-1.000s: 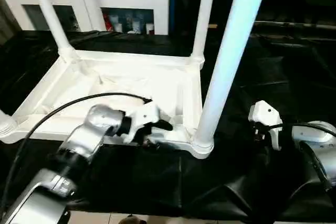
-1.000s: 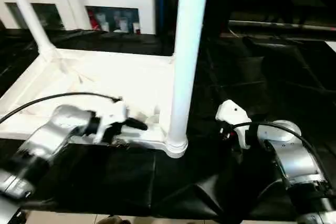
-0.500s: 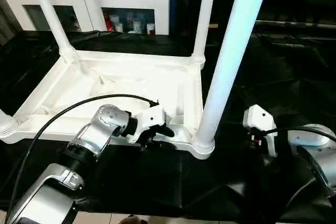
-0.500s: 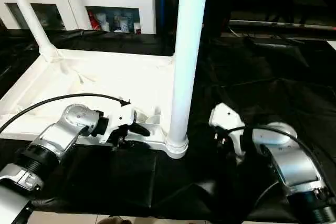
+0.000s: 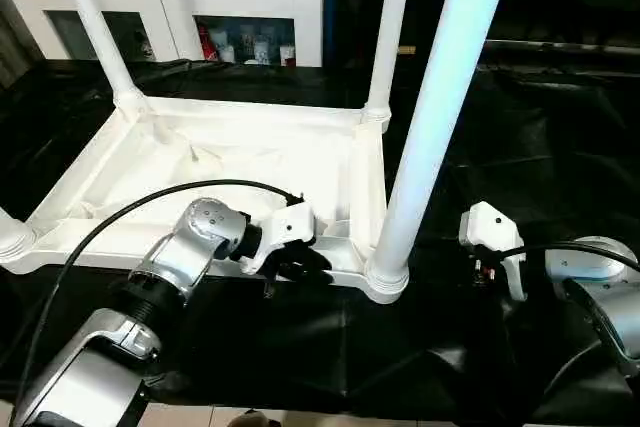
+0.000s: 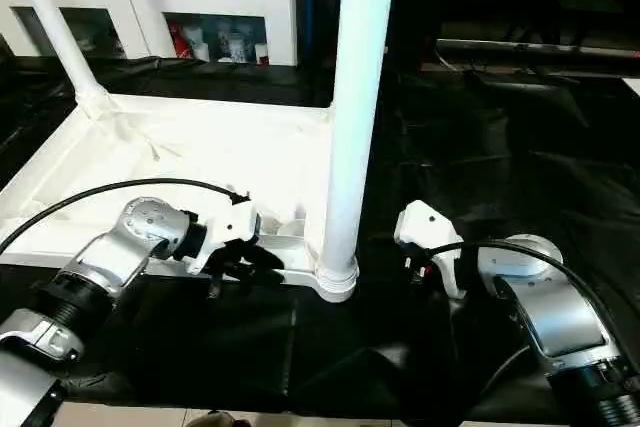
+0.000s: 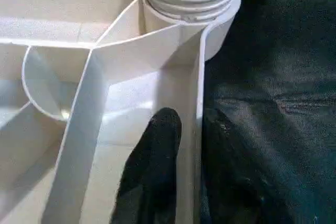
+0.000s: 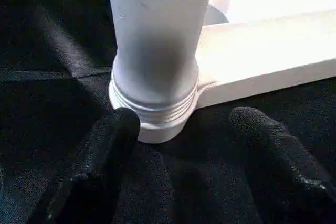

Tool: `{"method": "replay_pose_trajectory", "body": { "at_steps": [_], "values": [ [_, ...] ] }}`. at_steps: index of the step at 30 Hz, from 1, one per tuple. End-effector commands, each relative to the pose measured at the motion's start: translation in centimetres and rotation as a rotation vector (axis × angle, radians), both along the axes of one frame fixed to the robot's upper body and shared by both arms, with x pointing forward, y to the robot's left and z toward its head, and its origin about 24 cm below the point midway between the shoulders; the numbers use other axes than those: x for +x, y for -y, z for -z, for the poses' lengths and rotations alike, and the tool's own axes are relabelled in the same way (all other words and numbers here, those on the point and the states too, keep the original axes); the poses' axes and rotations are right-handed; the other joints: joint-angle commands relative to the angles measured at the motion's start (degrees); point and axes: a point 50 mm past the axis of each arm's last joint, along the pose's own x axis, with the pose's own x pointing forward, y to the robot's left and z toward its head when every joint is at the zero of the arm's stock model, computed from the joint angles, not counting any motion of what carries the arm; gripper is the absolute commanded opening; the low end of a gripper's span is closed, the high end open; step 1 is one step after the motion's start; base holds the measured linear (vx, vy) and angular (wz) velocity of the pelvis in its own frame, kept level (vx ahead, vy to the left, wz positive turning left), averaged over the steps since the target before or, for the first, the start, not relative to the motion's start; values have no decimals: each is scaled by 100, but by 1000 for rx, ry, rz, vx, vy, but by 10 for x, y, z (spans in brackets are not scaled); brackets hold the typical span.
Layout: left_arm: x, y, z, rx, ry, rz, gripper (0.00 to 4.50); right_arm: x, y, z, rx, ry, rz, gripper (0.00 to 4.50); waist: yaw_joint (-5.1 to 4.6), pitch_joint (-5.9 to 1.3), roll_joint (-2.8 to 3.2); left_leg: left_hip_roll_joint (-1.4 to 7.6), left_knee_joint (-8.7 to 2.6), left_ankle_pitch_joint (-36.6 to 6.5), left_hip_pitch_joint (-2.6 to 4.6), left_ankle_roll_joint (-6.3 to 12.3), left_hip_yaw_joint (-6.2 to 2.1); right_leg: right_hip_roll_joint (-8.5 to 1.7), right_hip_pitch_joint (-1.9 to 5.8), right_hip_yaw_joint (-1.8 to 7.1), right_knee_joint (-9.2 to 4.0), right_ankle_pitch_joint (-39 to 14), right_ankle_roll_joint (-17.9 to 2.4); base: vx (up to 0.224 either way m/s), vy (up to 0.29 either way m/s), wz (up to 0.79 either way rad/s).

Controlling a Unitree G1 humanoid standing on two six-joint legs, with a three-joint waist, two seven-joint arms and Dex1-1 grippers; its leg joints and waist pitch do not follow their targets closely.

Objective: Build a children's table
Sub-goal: Rotate leg to tighten

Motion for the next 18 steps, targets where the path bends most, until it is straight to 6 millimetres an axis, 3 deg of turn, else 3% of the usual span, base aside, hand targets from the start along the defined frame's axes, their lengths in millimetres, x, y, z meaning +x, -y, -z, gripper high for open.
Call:
{"method": "replay_pose_trajectory", "body": {
  "at_steps": [1, 8, 14, 16, 17, 18],
  "values": [
    [1, -6, 2, 40, -8, -10, 49, -1, 0, -3, -11, 6, -9, 320, 30, -379, -35, 400, -368, -1083, 81, 322, -234, -601, 245, 340, -539, -1315, -1195, 0, 0, 0],
    [1, -8, 3, 44, -15, -22, 5, 1, -1, -2, -11, 8, -7, 320, 28, -385, -44, 403, -372, -1039, 77, 325, -240, -599, 248, 336, -532, -1321, -1168, 0, 0, 0],
    [3, -12, 16, -53, -74, -289, 5, 10, 6, 5, 7, 71, 116, 320, -44, -383, -74, 373, -353, -959, 49, 333, -235, -600, 267, 318, -515, -1191, -1280, 0, 0, 0],
    [2, -10, 23, -60, -88, -366, 5, 16, 7, 9, 18, 96, 180, 320, -93, -377, -100, 335, -346, -859, -6, 396, -237, -586, 307, 300, -522, -1298, -1172, 0, 0, 0],
    [2, -9, 24, -59, -90, -393, 5, 18, 6, 11, 20, 112, 206, 320, -122, -376, -120, 297, -326, -843, -5, 418, -229, -587, 291, 283, -571, -1726, -991, 0, 0, 0],
    [2, -7, 26, -59, -96, -426, 5, 22, 7, 13, 22, 126, 249, 320, -134, -380, -110, 294, -322, -824, 0, 415, -228, -584, 284, 283, -582, -1830, -943, 0, 0, 0]
  ]
}}
